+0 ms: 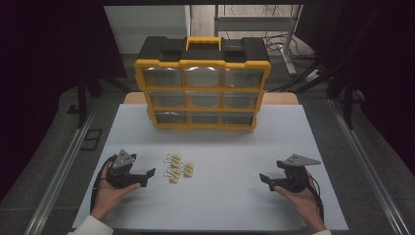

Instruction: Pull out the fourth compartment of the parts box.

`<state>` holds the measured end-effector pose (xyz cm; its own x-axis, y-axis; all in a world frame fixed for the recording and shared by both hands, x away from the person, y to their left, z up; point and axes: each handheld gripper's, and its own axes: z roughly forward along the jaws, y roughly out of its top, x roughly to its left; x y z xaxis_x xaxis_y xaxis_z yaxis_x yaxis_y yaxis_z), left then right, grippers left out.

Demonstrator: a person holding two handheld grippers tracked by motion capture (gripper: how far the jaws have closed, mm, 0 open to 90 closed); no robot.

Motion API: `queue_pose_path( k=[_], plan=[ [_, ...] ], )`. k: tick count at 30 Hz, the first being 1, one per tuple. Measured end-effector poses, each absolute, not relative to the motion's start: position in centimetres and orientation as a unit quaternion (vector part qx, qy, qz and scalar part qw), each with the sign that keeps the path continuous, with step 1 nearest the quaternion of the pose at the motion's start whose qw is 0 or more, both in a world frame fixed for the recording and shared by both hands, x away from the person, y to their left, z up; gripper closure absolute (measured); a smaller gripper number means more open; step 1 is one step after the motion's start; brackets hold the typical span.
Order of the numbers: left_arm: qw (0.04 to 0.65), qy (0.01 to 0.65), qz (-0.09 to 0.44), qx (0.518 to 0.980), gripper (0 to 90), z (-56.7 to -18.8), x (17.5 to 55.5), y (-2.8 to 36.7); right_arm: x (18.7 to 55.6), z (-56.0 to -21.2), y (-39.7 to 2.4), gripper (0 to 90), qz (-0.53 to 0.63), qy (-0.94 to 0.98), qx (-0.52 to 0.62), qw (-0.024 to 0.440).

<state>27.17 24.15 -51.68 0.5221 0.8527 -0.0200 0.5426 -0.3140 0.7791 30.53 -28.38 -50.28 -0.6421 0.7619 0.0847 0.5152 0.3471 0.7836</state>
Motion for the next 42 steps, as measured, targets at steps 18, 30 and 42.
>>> queue_pose_path(
  k=[18, 30, 42],
  plan=[
    [0.391, 0.449, 0.213, 0.775, 9.5, -51.6, 26.9, 24.3, 31.4, -50.6, -28.4, 12.5, 0.414, 0.804, 0.403, 0.138],
    [0.403, 0.437, 0.236, 0.768, 12.7, -51.2, 26.1, 24.5, 31.5, -50.4, -28.1, 12.6, 0.414, 0.799, 0.413, 0.141],
    [0.414, 0.394, 0.279, 0.772, 14.0, -50.9, 26.2, 24.0, 31.3, -50.4, -28.1, 12.9, 0.402, 0.800, 0.420, 0.147]
  ],
)
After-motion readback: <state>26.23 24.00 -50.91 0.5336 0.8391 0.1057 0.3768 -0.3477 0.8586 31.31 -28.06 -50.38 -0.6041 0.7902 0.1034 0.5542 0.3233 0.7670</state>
